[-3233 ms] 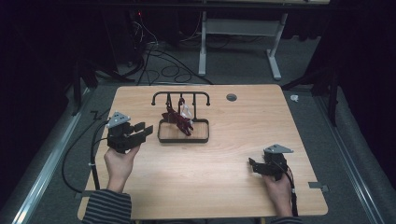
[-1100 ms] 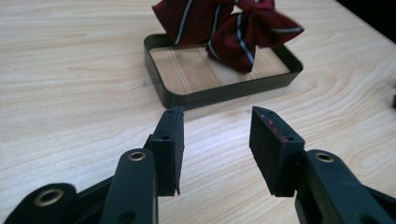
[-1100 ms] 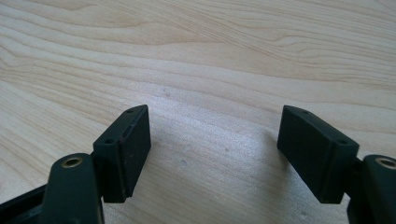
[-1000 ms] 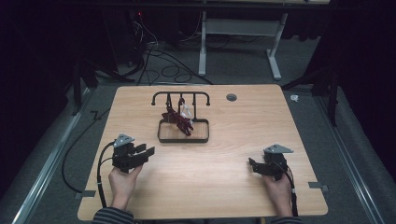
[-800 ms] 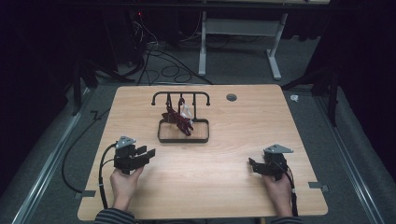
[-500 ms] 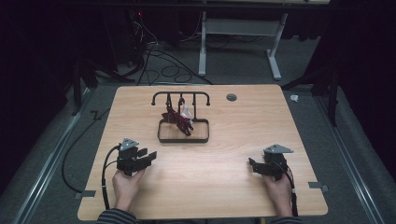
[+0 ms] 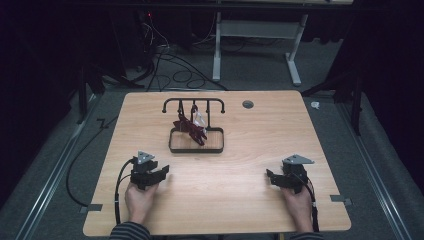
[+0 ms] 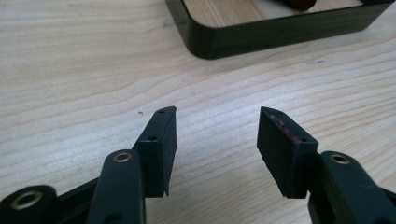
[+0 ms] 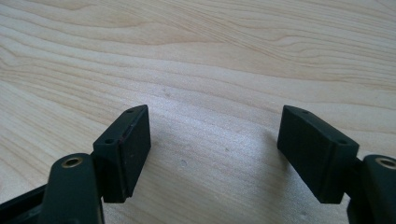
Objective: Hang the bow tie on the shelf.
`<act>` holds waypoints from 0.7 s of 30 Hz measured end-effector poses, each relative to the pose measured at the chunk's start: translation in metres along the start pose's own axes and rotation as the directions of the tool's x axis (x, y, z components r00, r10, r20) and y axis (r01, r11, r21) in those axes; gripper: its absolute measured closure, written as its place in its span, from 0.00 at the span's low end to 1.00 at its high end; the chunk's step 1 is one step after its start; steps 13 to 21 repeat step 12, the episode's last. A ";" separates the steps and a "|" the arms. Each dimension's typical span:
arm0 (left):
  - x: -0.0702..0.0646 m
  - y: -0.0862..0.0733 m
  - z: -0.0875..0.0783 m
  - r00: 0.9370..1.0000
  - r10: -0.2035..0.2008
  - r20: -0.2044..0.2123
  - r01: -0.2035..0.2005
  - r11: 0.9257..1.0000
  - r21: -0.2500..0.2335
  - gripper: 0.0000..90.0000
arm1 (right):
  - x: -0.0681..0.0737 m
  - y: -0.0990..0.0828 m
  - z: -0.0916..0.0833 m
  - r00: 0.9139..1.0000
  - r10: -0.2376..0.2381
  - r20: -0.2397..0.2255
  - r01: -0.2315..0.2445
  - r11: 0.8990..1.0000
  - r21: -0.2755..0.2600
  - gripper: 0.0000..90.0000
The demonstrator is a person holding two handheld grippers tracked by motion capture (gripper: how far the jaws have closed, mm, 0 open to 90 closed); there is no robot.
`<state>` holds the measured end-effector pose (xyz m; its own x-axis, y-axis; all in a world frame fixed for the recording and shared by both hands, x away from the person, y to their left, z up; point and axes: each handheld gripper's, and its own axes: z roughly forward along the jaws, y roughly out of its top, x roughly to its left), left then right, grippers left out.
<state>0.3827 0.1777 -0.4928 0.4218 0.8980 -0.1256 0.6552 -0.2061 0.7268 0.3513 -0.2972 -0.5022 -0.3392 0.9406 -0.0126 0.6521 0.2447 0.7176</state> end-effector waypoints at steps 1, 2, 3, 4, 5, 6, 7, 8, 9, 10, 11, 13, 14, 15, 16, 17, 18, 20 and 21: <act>0.000 -0.001 0.002 1.000 0.000 -0.008 0.000 1.000 0.004 0.52 | 0.000 0.000 0.000 1.000 -0.002 0.000 0.002 1.000 0.000 0.30; 0.000 -0.003 0.003 1.000 0.003 -0.016 -0.003 1.000 0.006 0.52 | 0.000 0.000 0.000 1.000 0.000 0.000 0.000 1.000 0.000 0.30; 0.000 -0.004 0.005 1.000 0.008 -0.025 -0.008 1.000 0.009 0.52 | 0.000 0.000 0.000 1.000 0.000 0.000 0.000 1.000 0.000 0.30; 0.000 -0.005 0.006 0.999 0.016 -0.033 -0.016 1.000 0.014 0.51 | 0.000 0.000 0.000 1.000 -0.002 0.000 0.002 1.000 0.000 0.30; -0.001 -0.007 0.007 0.999 0.027 -0.041 -0.027 1.000 0.000 0.50 | 0.000 0.000 0.000 1.000 0.000 0.000 0.000 1.000 0.000 0.30; -0.002 -0.008 0.007 0.998 0.040 -0.048 -0.040 0.999 -0.002 0.50 | 0.000 0.000 0.000 1.000 -0.002 0.000 0.002 1.000 0.000 0.30; -0.003 -0.008 0.007 0.997 0.054 -0.055 -0.054 0.999 -0.001 0.49 | 0.000 0.000 0.000 1.000 -0.002 0.000 0.002 1.000 -0.001 0.30; -0.005 -0.009 0.008 0.996 0.065 -0.061 -0.066 0.998 -0.002 0.48 | 0.000 0.000 0.000 1.000 0.000 0.000 0.000 1.000 0.000 0.30; -0.007 -0.009 0.009 0.994 0.083 -0.068 -0.083 0.997 0.000 0.46 | 0.000 0.000 0.000 1.000 -0.002 0.000 0.002 1.000 0.000 0.30; -0.008 -0.011 0.009 0.994 0.085 -0.073 -0.086 0.996 -0.012 0.45 | 0.000 0.000 0.000 1.000 0.000 0.000 0.000 1.000 0.000 0.30; -0.009 -0.012 0.010 0.994 0.081 -0.073 -0.083 0.996 -0.022 0.44 | 0.000 0.000 0.000 1.000 -0.002 0.000 0.002 1.000 0.000 0.30; -0.009 -0.012 0.009 0.994 0.079 -0.075 -0.081 0.996 -0.023 0.44 | 0.000 0.000 0.000 1.000 -0.002 0.000 0.002 1.000 0.000 0.30; -0.009 -0.012 0.009 0.994 0.079 -0.075 -0.081 0.996 -0.023 0.44 | 0.000 0.000 0.000 1.000 -0.002 0.000 0.002 1.000 0.000 0.30; -0.009 -0.012 0.009 0.994 0.079 -0.075 -0.081 0.996 -0.023 0.44 | 0.000 0.000 0.000 1.000 -0.002 0.000 0.002 1.000 0.000 0.30; -0.009 -0.012 0.009 0.994 0.079 -0.075 -0.081 0.996 -0.023 0.44 | 0.000 0.000 0.000 1.000 -0.002 0.000 0.002 1.000 0.000 0.30; -0.009 -0.012 0.009 0.994 0.079 -0.075 -0.081 0.996 -0.023 0.44 | 0.000 0.000 0.000 1.000 -0.002 0.000 0.002 1.000 0.000 0.30; -0.009 -0.012 0.009 0.994 0.079 -0.075 -0.081 0.996 -0.023 0.44 | 0.000 0.000 0.000 1.000 -0.002 0.000 0.002 1.000 0.000 0.30; -0.009 -0.012 0.009 0.994 0.079 -0.075 -0.081 0.996 -0.023 0.44 | 0.000 0.000 0.000 1.000 -0.002 0.000 0.002 1.000 0.000 0.30; -0.009 -0.012 0.009 0.994 0.079 -0.075 -0.081 0.996 -0.023 0.44 | 0.000 0.000 0.000 1.000 -0.002 0.000 0.002 1.000 0.000 0.30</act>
